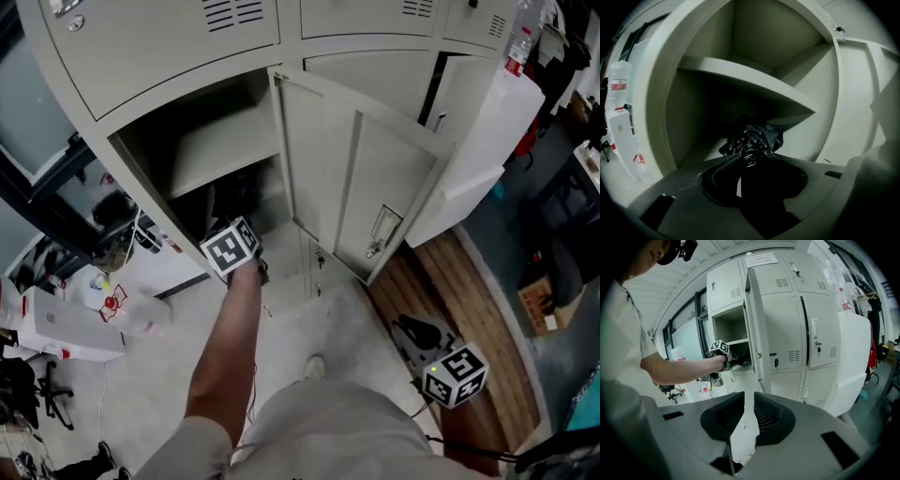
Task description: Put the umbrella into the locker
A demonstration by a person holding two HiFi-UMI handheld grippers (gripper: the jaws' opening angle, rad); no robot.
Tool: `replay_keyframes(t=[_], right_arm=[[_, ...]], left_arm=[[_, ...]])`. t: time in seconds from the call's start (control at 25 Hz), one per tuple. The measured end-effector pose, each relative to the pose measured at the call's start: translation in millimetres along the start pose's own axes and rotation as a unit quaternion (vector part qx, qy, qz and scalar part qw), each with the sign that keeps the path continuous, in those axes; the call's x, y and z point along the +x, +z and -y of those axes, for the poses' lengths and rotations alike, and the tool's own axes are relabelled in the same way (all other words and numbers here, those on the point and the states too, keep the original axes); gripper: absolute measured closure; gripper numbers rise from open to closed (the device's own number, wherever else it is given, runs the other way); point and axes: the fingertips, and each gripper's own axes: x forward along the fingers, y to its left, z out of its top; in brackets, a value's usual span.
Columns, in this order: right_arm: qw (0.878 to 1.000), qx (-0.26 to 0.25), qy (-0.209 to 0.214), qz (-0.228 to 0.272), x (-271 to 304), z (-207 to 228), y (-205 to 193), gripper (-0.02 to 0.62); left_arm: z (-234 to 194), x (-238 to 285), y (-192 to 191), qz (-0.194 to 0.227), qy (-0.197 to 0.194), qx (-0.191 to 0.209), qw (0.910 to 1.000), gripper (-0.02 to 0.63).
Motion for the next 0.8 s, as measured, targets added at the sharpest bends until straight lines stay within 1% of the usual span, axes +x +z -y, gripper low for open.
replay_keyframes(t=[0.28, 0.44, 0.68, 0.72, 0.8], right_arm=[[0.999, 0.024, -0.032, -0.001, 14.9, 12.9, 7.2, 0.532], [0.999, 0.030, -0.041, -0.003, 19.9, 18.0, 9.4, 0.532], [0.998, 0.045, -0.049, -0.008, 22.9, 22.4, 4.4, 0.532], [0.998, 0.046, -0.049, -0.009, 23.5, 22.0, 3.9, 0.532], [0.998, 0.048, -0.048, -0.010, 24.2, 20.7, 2.9, 0.532]], left_arm=[[-2.0, 64.2, 4.4, -0.025, 0.005, 0.045, 0.9987, 0.437], [-4.7, 83.9, 3.9, -0.037, 0.012, 0.062, 0.9973, 0.436], [-4.0, 105.9, 8.7, -0.036, 0.009, 0.092, 0.9951, 0.434], [-6.0, 107.2, 8.1, -0.040, 0.015, 0.095, 0.9946, 0.434], [-16.5, 107.7, 5.2, -0.052, 0.042, 0.110, 0.9917, 0.431]])
